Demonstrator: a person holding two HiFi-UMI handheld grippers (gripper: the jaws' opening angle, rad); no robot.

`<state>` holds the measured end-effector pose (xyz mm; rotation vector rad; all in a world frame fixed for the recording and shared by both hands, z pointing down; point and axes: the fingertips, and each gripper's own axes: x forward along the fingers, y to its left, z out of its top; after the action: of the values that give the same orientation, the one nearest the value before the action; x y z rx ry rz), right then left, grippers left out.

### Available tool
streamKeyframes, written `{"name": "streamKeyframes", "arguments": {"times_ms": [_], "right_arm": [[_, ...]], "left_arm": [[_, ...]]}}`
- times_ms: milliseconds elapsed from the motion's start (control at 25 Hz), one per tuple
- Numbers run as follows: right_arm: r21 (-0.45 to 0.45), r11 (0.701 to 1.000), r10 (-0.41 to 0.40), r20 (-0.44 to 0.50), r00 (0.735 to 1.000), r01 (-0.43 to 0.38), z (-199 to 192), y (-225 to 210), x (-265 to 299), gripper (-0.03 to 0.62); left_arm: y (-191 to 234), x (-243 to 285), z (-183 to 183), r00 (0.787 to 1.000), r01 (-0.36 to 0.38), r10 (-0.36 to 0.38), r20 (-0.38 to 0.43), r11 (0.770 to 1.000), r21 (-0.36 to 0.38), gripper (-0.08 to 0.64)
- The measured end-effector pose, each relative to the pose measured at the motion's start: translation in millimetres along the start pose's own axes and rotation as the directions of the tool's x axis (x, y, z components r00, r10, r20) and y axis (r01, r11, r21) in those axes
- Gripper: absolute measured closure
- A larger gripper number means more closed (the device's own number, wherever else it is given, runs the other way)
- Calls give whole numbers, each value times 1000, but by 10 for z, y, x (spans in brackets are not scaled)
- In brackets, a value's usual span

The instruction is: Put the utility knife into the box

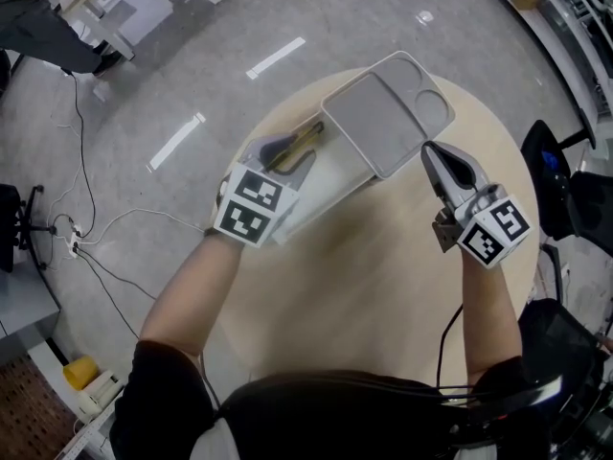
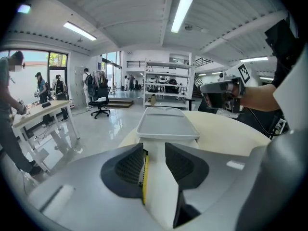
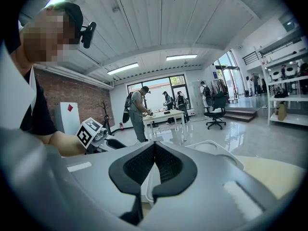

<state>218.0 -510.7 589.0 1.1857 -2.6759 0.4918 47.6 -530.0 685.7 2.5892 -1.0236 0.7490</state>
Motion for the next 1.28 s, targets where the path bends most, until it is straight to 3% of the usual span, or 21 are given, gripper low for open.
{"name": "streamKeyframes", "arguments": {"times_ms": [240, 600, 1040, 1280], "right_arm": [[1, 1000, -3, 26, 1000, 3, 234, 133, -179, 577], [-4, 999, -37, 49, 998, 37, 451, 317, -593, 577], [-11, 994, -107, 102, 989, 109, 778, 588, -1651, 578], [-6, 989, -143, 125, 982, 145, 772, 658, -2547, 578]], "left_arm": [[-79, -318, 319, 997, -18, 17, 74, 1000, 9, 445], [-284, -801, 653, 985, -46, 44, 167, 999, 8, 545], [-1081, -1371, 1181, 968, -7, -7, 251, 998, 55, 560], [-1860, -1638, 1473, 953, 28, -44, 301, 998, 56, 560]]}}
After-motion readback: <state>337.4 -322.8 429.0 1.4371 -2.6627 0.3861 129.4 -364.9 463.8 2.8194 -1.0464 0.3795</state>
